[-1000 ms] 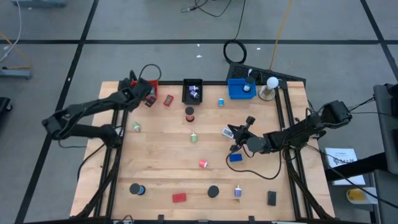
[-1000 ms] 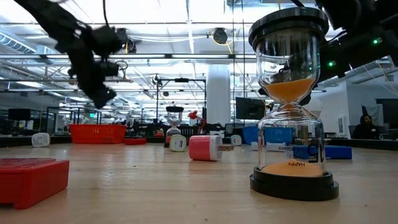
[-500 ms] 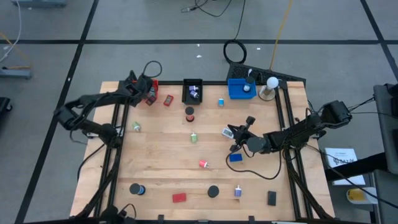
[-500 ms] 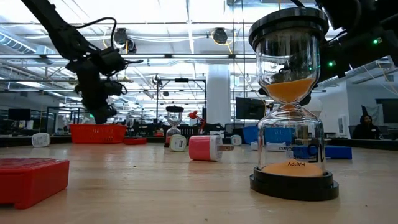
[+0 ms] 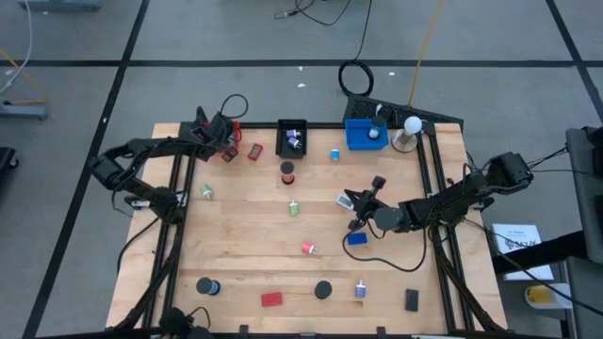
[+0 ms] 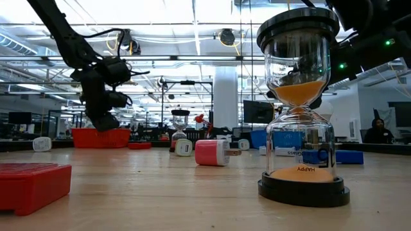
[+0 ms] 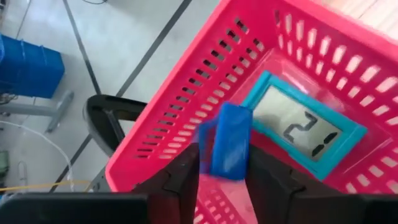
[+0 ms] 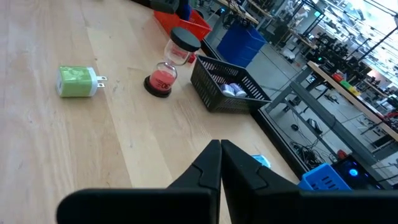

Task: Pick & Place Office items
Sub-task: Put the top blue digital clock into the red bin, then put the red hourglass into the blue bin

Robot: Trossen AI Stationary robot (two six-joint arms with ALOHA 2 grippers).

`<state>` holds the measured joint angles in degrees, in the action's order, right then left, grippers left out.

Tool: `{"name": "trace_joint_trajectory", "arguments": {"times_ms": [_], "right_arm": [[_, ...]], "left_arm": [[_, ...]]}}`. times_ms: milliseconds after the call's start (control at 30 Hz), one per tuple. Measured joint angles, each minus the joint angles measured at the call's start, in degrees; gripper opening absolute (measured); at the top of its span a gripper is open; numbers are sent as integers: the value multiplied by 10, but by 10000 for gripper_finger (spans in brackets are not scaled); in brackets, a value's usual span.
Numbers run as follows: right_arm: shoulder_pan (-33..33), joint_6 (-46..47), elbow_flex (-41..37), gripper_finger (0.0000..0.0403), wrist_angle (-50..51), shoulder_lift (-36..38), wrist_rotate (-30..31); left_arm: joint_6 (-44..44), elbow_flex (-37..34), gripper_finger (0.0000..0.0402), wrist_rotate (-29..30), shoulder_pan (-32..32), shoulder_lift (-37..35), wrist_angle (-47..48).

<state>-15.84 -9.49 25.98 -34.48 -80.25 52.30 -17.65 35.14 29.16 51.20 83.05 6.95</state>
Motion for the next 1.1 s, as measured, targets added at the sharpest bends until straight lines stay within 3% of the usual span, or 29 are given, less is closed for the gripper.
{"name": "trace_joint_trajectory", "arguments": {"times_ms": [467,833,933,1100], "right_arm": [[0,-2,0,1,0,0,-2],[0,-2,0,1,0,0,-2],[0,-4,0,1,0,0,-2],[0,0,0,1,0,0,-2]], "left_arm": [[3,0,147,8,-11,-15,5],[18,0,229,-7,-20,-62,28],[28,0,214,-8,-31,-89,39],[54,0,135,-65,-61,-160,48]]}}
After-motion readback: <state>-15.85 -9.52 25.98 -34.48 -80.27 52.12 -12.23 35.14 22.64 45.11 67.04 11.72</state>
